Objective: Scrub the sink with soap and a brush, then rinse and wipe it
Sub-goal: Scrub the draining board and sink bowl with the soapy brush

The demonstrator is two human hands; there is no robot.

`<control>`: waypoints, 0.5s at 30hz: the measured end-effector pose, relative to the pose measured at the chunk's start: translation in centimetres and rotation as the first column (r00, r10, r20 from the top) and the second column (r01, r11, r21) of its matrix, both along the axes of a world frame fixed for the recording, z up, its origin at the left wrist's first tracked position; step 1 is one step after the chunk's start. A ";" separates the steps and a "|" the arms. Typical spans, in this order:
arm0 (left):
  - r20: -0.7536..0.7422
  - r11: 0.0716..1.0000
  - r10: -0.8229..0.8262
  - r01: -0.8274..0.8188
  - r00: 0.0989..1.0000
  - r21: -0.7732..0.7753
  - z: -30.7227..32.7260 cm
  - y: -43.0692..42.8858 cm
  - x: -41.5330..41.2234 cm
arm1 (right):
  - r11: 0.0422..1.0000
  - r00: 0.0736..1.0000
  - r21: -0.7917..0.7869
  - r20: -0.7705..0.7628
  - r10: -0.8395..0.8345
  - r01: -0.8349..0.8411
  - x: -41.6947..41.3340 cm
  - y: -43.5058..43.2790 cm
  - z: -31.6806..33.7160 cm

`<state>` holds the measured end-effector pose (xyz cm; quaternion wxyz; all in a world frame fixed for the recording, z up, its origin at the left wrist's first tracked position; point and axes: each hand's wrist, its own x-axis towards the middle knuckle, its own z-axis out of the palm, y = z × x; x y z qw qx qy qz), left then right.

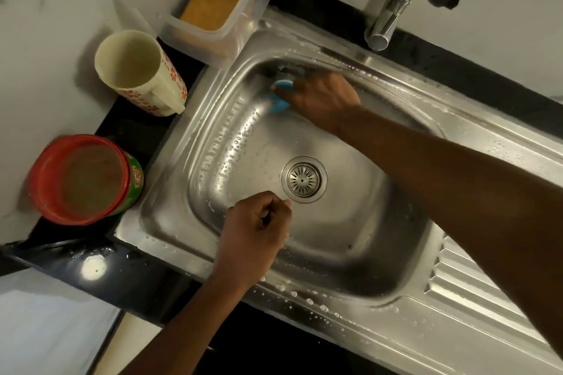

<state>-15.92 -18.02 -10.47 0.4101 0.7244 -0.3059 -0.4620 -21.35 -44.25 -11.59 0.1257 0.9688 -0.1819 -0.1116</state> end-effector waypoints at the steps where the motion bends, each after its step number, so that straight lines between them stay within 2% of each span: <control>1: 0.003 1.000 -0.005 0.005 1.000 0.001 0.0 0.0 0.3 | 1.000 1.000 -0.020 0.024 -0.016 0.017 -1.2 -0.2 -0.7; 8: -0.031 0.997 -0.063 0.064 0.998 0.031 -0.1 -0.1 2.2 | 0.992 0.986 -0.047 0.125 -0.107 0.113 -6.5 -0.2 0.1; 12: -0.017 0.996 -0.083 0.084 0.996 0.042 -0.2 -0.1 3.3 | 0.998 0.972 -0.049 0.234 -0.031 0.044 -1.9 -0.3 0.2; 15: 0.015 0.996 -0.088 0.087 0.996 0.034 -0.3 -0.2 4.1 | 0.999 0.989 0.009 0.140 0.047 -0.049 1.4 0.2 -1.0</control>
